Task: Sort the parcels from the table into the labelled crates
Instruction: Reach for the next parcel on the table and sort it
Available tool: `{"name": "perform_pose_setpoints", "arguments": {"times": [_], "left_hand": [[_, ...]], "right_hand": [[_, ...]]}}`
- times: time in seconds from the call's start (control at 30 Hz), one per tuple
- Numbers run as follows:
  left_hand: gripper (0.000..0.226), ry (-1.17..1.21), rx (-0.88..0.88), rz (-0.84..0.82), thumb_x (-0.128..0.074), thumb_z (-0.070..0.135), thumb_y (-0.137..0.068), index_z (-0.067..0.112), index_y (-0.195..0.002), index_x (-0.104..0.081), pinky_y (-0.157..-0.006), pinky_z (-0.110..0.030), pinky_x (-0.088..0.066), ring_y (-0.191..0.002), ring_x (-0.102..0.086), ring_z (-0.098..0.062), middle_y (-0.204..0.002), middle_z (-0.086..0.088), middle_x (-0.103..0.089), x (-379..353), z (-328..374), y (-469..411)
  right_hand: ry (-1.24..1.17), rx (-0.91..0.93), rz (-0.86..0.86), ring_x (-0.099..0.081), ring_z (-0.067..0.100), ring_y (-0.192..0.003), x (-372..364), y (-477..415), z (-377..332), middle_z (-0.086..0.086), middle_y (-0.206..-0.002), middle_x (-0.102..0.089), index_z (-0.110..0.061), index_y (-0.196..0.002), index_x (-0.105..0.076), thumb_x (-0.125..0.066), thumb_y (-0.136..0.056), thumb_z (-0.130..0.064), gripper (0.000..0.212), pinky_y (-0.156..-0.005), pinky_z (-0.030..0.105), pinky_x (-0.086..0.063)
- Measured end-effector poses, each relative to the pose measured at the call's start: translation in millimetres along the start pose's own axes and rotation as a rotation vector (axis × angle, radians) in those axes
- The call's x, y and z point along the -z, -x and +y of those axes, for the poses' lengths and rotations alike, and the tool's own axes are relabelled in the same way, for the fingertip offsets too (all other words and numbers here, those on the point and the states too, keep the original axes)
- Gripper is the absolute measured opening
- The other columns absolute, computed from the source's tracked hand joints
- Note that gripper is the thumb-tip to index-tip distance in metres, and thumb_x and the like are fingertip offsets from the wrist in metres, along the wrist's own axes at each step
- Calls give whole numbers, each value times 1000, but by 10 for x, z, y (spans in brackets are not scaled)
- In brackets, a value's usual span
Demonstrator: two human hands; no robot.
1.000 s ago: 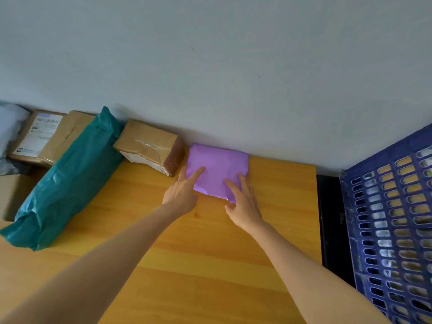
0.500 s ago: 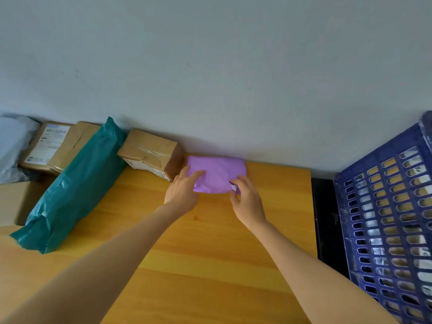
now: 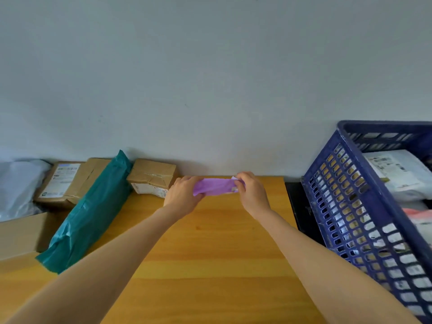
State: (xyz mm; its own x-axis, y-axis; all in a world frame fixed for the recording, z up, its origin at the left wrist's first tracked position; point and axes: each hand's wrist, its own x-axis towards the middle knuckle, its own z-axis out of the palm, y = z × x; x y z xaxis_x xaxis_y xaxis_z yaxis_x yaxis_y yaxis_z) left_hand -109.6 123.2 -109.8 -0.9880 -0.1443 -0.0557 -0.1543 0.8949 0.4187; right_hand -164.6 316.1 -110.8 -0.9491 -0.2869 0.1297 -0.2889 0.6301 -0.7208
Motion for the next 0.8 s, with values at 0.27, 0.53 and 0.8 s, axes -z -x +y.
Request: {"name": "perform_pose_setpoints", "arguments": {"times": [0.27, 0.53, 0.8], "left_hand": [[77, 98, -72, 195, -68, 33, -87, 28, -150, -24, -97, -41, -46, -131, -42, -26, -147, -3, -41, 511, 6, 403], [92, 231, -3, 216, -74, 30, -81, 23, -150, -15, -91, -41, -46, -128, -46, -27, -144, -5, -45, 760, -202, 853], [82, 717, 79, 51, -80, 33, -75, 14, -142, -38, -81, -35, -54, -107, -58, -19, -121, -3, -59, 817, -124, 1126]], "right_hand": [[-87, -115, 115, -59, 25, -90, 311, 317, -546, 9, -98, -66, -2, -103, -63, -49, -99, -13, 18, -74, 32, -42], [-364, -232, 256, -50, 19, -81, 351, 810, -897, 7, -89, -58, -2, -103, -62, -48, -98, -9, 16, -63, 19, -38], [-829, -380, 268, -60, 17, -76, 356, 1289, -1231, 2, -85, -63, -12, -93, -58, -50, -99, -8, 11, -70, 37, -55]]}}
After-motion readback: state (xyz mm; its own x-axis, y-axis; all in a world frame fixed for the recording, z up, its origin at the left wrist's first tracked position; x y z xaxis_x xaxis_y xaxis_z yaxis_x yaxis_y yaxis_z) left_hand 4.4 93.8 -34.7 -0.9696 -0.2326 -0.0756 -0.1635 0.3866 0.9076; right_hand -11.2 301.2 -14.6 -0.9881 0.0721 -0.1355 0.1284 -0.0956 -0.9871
